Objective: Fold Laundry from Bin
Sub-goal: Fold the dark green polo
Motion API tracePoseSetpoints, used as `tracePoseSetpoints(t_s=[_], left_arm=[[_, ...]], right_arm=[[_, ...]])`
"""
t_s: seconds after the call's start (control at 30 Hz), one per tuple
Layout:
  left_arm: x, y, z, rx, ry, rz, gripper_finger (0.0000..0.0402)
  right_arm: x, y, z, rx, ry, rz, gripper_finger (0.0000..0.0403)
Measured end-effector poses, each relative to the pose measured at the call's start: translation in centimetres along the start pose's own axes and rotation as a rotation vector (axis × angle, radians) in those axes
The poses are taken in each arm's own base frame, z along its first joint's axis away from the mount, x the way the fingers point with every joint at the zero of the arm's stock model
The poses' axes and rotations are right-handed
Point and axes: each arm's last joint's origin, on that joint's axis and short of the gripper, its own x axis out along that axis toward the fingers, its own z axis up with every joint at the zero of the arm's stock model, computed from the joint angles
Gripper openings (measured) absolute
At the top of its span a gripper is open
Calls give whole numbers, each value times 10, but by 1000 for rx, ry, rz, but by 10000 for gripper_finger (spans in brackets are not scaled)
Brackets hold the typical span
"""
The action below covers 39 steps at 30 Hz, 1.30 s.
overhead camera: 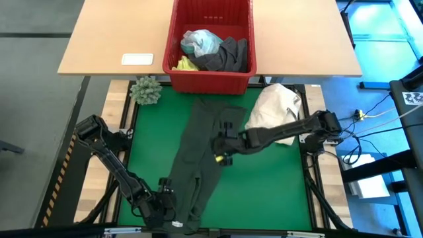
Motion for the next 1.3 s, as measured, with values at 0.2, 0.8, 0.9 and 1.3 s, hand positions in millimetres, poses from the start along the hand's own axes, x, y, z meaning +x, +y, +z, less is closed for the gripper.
tracePoseSetpoints(t_s=[0.2, 0.8, 0.9, 1.3], left_arm=[[0, 1, 0, -4, 8, 8, 156], [-13, 7, -7, -8, 121, -9, 156], [-29, 5, -2, -9, 55, -24, 156], [-60, -5, -14, 48, -88, 32, 156]], right_arm=[[2, 21, -9, -14, 0, 23, 121], [-11, 65, 1, -36, -197, 249, 121], [-19, 79, 3, -97, -248, 309, 121], [-45, 131, 2, -239, -369, 453, 121]])
